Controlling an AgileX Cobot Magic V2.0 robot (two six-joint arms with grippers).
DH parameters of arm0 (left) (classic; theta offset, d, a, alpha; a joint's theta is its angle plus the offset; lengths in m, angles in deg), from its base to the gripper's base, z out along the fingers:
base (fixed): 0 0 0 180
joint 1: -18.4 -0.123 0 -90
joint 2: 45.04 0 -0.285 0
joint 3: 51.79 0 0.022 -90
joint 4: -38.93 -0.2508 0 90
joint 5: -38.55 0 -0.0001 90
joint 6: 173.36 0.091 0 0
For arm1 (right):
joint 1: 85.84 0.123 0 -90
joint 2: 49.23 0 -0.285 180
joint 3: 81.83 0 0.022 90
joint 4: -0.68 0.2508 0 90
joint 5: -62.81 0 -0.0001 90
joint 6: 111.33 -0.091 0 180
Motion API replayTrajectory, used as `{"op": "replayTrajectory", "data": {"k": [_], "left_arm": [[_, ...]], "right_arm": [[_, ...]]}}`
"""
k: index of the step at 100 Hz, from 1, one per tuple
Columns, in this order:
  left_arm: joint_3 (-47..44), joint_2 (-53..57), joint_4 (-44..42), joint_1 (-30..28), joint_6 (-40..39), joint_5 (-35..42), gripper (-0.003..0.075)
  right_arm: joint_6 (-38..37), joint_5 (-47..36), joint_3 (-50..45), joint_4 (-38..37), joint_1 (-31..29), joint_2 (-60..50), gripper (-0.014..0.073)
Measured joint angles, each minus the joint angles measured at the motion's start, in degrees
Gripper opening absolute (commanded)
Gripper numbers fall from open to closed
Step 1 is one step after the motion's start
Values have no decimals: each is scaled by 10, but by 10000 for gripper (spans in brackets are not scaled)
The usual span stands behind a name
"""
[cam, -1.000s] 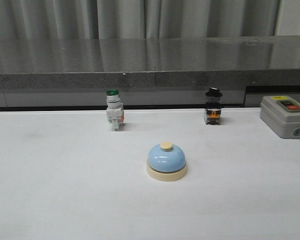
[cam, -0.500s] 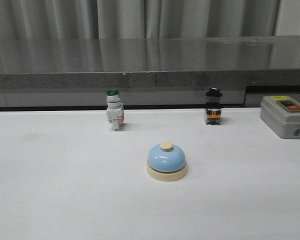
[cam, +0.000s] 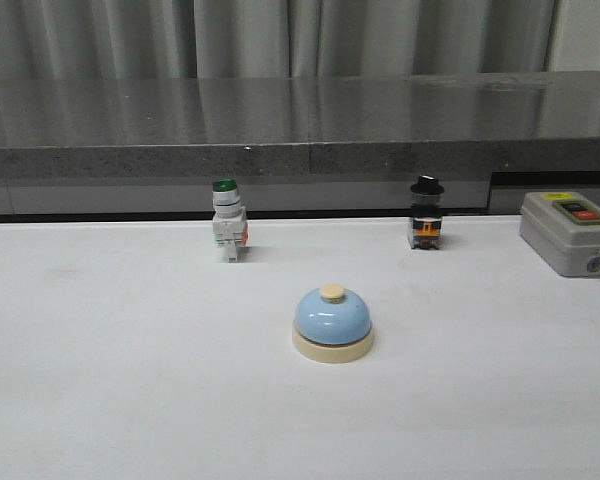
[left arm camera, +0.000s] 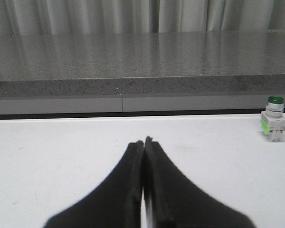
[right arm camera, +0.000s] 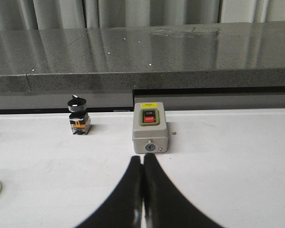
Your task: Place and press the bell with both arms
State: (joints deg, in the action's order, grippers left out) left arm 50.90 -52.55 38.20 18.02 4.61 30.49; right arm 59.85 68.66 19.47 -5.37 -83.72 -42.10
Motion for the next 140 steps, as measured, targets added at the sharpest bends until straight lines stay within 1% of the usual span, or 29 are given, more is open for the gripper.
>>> {"op": "replayTrajectory", "data": {"k": [8, 13, 98, 116, 129, 140], "left_arm": [[0, 0, 0, -1, 0, 44, -20], [0, 0, 3, -1, 0, 55, -20], [0, 0, 7, -1, 0, 55, -20], [0, 0, 7, -1, 0, 55, -20], [0, 0, 7, -1, 0, 55, -20], [0, 0, 7, -1, 0, 55, -20]], "right_arm": [[0, 0, 0, 0, 0, 0, -60], [0, 0, 0, 0, 0, 0, -60], [0, 4, 0, 0, 0, 0, -60], [0, 45, 32, 0, 0, 0, -60], [0, 91, 88, -3, 0, 3, -60], [0, 134, 139, -5, 0, 47, -60]]}}
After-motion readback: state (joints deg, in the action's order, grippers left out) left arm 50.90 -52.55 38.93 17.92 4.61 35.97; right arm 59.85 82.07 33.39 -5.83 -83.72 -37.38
